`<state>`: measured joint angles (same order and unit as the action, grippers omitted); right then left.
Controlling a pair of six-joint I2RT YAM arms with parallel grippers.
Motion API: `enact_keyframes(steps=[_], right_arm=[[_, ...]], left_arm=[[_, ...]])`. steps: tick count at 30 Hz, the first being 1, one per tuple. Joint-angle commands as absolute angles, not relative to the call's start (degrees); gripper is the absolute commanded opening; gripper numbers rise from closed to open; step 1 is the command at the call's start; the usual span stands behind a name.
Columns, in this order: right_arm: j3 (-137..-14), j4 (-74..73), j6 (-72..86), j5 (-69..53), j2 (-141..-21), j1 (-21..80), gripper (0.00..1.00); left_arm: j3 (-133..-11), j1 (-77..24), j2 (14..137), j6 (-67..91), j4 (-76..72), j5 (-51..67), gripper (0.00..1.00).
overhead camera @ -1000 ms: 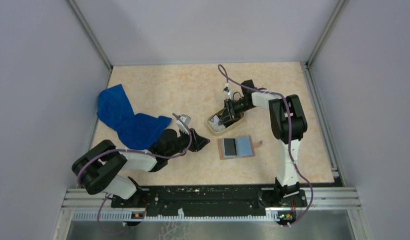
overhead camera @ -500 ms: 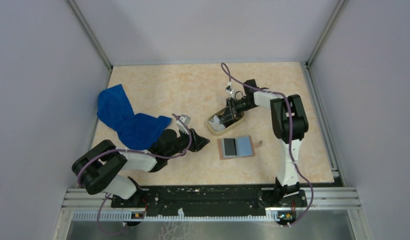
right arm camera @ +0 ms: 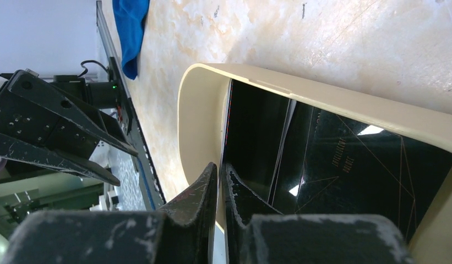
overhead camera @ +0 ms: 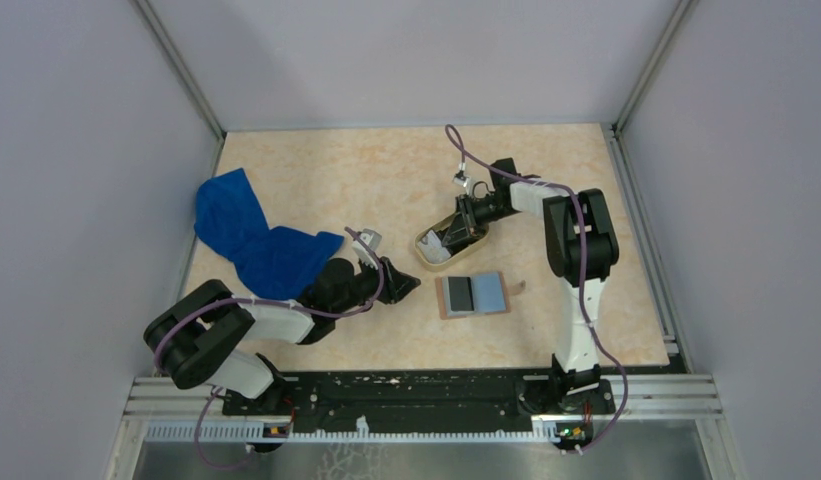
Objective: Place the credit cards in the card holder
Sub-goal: Pick up the credit card from the storage box.
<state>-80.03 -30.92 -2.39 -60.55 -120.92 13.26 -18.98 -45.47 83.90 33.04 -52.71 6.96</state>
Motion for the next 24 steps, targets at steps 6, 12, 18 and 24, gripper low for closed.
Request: enact_keyframes(steps=[6, 12, 18, 24], right_arm=[[-81.2, -30.5, -2.7, -62.3, -118.0, 12.4, 0.02], [-81.2, -30.5, -2.7, -62.3, -117.7, 11.8, 0.03], [-81.2, -30.6, -2.7, -61.9, -118.2, 11.8, 0.05], [-81.3, -30.8, -3.0, -61.3, -118.0, 11.5, 0.03]], left_arm=[[-18.4, -45.0, 84.2, 33.5, -54.9, 7.8, 0.41], [-18.4, -44.9, 84.3, 33.5, -54.9, 7.9, 0.41], [-18.4, -44.8, 84.4, 33.5, -54.9, 7.9, 0.41], [-18.5, -44.8, 84.5, 33.4, -54.9, 8.1, 0.42]])
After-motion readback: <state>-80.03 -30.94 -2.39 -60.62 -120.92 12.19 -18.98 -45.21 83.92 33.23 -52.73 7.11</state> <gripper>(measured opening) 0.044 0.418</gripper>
